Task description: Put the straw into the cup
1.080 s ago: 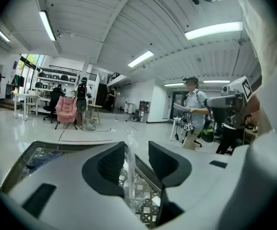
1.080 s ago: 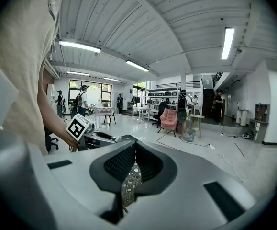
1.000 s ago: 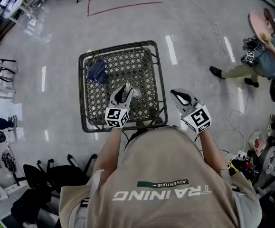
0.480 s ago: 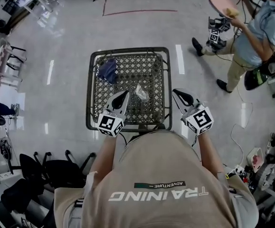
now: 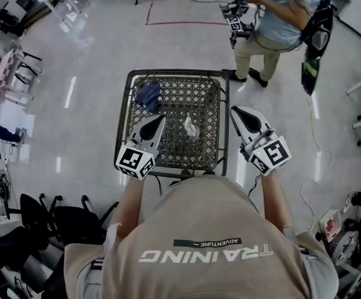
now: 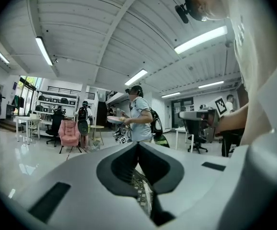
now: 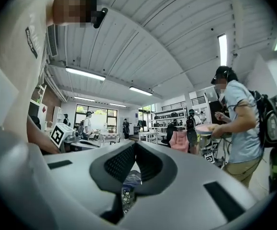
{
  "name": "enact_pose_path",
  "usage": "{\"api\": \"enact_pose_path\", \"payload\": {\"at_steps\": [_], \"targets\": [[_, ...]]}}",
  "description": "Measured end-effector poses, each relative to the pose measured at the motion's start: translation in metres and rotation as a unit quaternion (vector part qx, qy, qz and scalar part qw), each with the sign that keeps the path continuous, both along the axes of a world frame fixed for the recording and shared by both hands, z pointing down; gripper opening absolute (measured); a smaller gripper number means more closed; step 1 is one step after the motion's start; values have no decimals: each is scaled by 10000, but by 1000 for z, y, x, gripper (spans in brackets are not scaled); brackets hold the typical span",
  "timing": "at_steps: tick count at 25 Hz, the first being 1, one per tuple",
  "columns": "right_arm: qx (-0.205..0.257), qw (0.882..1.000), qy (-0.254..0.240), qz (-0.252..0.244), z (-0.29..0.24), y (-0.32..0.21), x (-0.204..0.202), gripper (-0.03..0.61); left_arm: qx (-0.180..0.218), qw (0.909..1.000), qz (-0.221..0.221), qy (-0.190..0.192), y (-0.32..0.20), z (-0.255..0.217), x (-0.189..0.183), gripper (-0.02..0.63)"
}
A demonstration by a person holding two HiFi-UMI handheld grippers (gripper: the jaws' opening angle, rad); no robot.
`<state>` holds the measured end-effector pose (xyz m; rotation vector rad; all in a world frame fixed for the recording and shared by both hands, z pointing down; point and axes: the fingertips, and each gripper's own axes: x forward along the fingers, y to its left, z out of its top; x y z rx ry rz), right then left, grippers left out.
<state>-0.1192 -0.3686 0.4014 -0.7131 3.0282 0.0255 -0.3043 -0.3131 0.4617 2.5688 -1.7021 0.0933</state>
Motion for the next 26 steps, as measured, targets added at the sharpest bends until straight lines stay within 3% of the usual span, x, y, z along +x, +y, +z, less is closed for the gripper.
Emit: {"api": "enact_pose_path", "payload": {"at_steps": [7,14,26], "targets": [[402,9990,175,-2,-40,3,-16,18,-44,10000,-82,-10,12,-7,-24,17],[164,9994,294,21,-23,11,-24,18,-170,9996,-70,225,13,4,-33,17],[354,9978,497,-254,-26,32,-47,18,-230,9981,-274,501,23,17,-52,17]]}}
